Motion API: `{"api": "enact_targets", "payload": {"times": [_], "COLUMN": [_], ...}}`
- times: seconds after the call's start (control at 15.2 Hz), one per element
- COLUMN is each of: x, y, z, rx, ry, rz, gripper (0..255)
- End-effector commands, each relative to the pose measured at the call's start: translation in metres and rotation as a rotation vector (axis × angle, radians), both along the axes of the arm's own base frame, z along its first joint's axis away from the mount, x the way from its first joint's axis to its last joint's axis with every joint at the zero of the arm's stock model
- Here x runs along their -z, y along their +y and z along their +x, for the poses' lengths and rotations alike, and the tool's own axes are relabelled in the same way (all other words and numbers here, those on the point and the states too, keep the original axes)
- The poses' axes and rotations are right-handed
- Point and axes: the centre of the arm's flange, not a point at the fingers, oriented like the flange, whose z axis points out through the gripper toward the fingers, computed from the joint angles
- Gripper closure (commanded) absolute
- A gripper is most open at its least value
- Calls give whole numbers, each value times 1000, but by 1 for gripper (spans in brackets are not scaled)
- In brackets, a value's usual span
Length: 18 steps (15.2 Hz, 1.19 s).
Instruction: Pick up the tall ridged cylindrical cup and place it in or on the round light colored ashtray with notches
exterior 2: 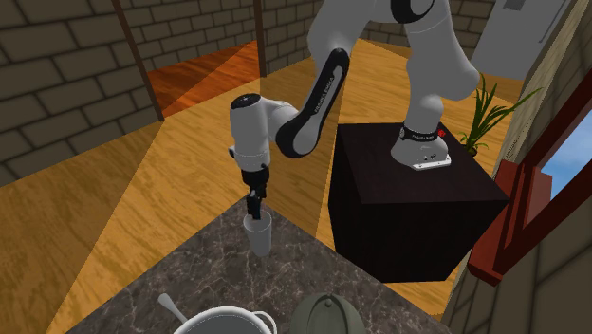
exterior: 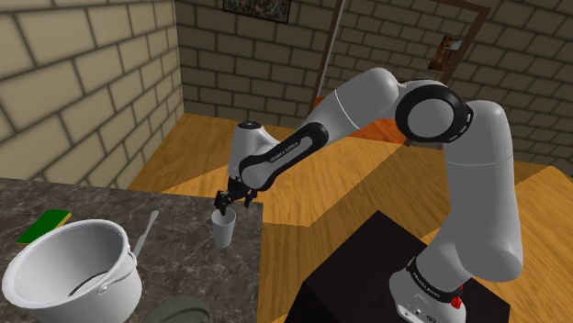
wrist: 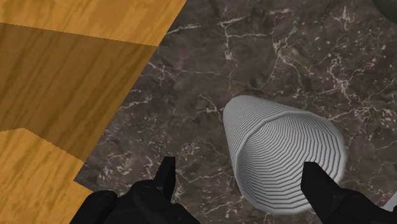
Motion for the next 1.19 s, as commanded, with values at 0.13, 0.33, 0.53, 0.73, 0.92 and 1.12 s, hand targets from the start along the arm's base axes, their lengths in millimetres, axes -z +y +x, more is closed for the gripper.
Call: {"api": "enact_targets", "payload": {"times": [0.13,0.33,0.53,0.73,0.92,1.12], "x": [22,40,40,40,40,40], "y": [4,6,6,6,6,6], "z": [1,0,0,0,0,0], "rx": [1,1,1,1,1,1], "ry": [0,0,0,0,0,0], "rz": [0,0,0,0,0,0], "gripper": [0,0,0,0,255,255]}}
